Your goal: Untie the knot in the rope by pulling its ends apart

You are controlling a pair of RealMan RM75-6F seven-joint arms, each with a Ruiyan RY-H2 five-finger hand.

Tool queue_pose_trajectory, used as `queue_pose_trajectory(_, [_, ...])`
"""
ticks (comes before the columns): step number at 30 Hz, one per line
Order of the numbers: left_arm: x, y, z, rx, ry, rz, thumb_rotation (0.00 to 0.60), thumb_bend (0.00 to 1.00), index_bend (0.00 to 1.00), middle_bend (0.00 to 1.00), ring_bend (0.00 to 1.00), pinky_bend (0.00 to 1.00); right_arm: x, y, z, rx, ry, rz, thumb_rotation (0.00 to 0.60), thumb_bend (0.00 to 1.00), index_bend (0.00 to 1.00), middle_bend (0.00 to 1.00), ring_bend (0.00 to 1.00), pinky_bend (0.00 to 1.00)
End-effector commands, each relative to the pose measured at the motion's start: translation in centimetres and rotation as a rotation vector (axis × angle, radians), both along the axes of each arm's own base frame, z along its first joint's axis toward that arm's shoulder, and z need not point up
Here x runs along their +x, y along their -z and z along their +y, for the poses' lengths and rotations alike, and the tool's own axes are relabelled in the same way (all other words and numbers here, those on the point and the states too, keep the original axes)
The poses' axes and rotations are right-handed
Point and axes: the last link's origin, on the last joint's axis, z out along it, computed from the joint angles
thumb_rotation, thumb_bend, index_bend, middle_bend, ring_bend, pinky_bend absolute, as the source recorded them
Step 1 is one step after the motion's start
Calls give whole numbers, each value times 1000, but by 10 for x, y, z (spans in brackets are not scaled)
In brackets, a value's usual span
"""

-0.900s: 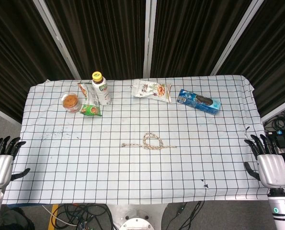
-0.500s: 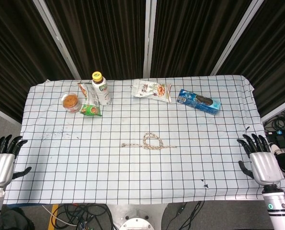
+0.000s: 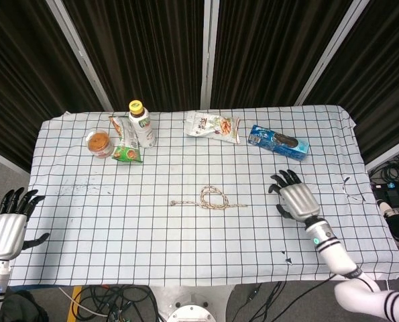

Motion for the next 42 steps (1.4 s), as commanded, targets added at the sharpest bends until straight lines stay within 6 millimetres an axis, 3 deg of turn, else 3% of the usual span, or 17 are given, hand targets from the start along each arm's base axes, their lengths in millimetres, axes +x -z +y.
queue_pose_trajectory(1, [0,0,0,-1,0,-2,600,30,205,114,0,0,15,30,-19,27,9,-4,600,292,384,142,0,0])
queue_pose_trajectory(6, [-2,0,-1,-3,1,-7,600,30,205,114,0,0,29,53,-22,52,-6,-29,600,270,410,145,0,0])
queue_pose_trajectory(10, [-4,-2,-2,6,-1,-12,600,31,205,114,0,0,38,56,-17,48,-44,-57,600,266,433,159,0,0])
queue_pose_trajectory(14, [-7,-3,-3,10,-3,-14,600,30,205,114,0,0,38,53,-12,43,-55,-64,600,266,451,163,0,0])
queue_pose_trajectory(20, [-7,-1,-1,5,1,-18,600,30,205,114,0,0,37,65,-9,87,-49,-43,600,266,470,165,0,0])
queue_pose_trajectory(30, [-9,-2,-2,6,-4,-20,600,30,205,114,0,0,43,84,-15,107,-45,-47,600,291,492,168,0,0])
queue_pose_trajectory(42, [-11,-2,-2,9,-6,-23,600,30,205,114,0,0,43,91,-18,107,-44,-40,600,349,532,178,0,0])
